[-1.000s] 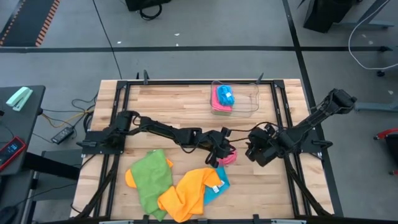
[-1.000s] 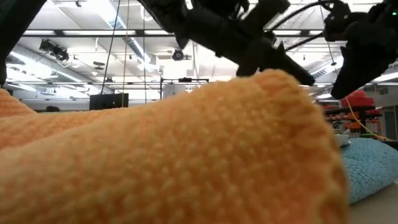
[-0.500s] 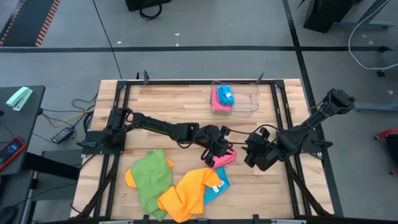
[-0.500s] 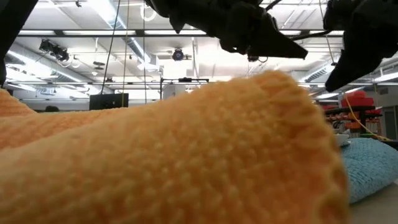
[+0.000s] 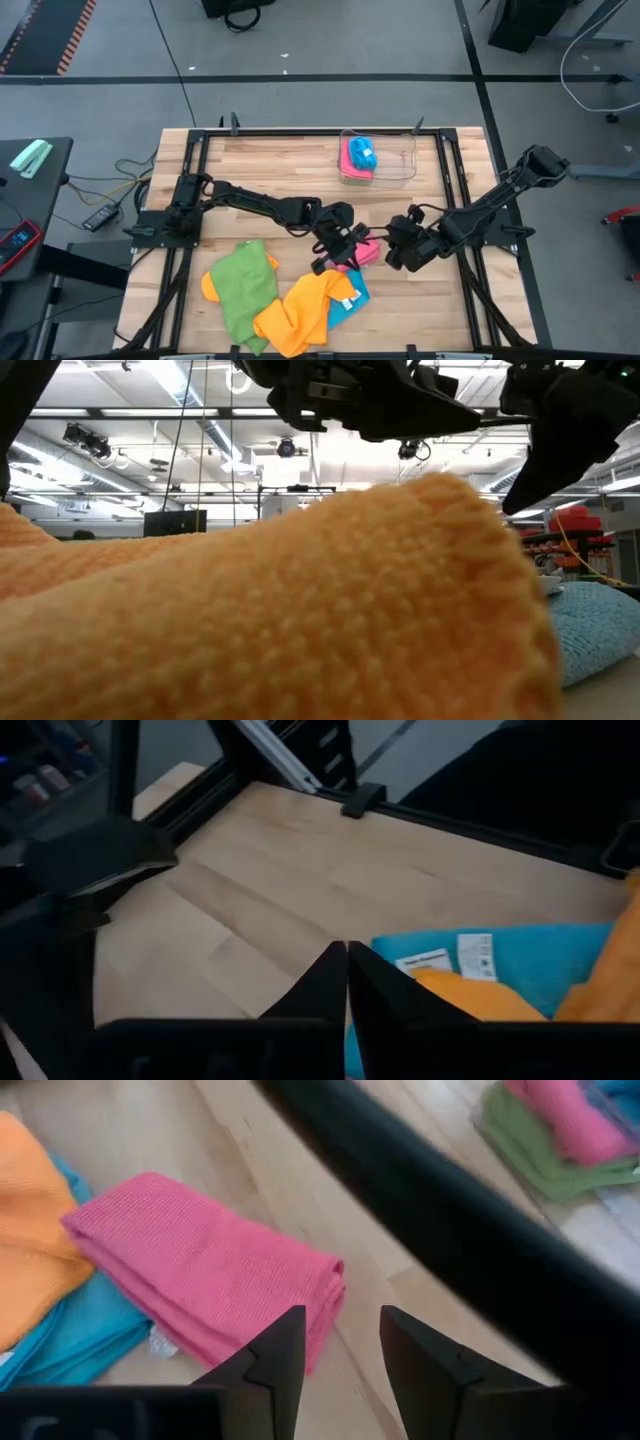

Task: Fold microfiber towels
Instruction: Fold the pink towel, then put the pink towel into the transparent bin

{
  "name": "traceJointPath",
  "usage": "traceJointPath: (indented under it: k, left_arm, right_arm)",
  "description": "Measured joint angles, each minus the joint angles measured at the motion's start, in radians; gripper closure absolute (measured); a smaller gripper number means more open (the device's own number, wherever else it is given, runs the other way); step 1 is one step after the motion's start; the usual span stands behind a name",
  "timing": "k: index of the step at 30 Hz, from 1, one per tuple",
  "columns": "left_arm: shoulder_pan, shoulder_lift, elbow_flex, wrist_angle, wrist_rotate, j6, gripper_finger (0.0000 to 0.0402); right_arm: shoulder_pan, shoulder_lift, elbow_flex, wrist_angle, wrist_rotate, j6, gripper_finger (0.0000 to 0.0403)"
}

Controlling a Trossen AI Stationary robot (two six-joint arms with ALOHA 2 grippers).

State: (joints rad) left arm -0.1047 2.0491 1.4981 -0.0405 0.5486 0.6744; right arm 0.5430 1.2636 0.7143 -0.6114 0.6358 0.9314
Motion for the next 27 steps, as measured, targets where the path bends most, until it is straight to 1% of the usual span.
traceJointPath:
  k: [4, 9, 13, 18, 21, 24, 27]
  left_arm:
    - [0.0, 0.0, 0.001, -0.016, 0.014, 0.018, 0.0392]
    - [-0.005, 0.0, 0.001, 0.003, 0.017, 0.022, 0.0381]
    - [-0.019, 0.0, 0.0, 0.012, 0.015, 0.067, 0.0383]
    - [-0.031, 0.0, 0.0, 0.009, 0.0, 0.114, 0.0393]
    - [-0.033, 0.0, 0.0, 0.017, -0.107, 0.128, 0.039]
    - [-0.037, 0.0, 0.0, 0.016, -0.232, 0.144, 0.0384]
    - [-0.046, 0.0, 0.0, 0.017, -0.357, 0.187, 0.0387]
  right_arm:
    - [0.001, 0.001, 0.0, 0.045, -0.057, 0.002, 0.0268]
    - [-0.002, 0.052, 0.0, 0.088, -0.066, -0.011, 0.0269]
    - [-0.035, 0.103, -0.001, 0.087, -0.086, 0.001, 0.0269]
    - [-0.084, 0.128, -0.001, 0.102, -0.147, 0.025, 0.0269]
    - [-0.082, 0.129, -0.001, 0.133, -0.187, 0.026, 0.0269]
    - [-0.07, 0.124, -0.001, 0.132, -0.194, 0.032, 0.0269]
    - [-0.063, 0.117, -0.001, 0.136, -0.208, 0.036, 0.0269]
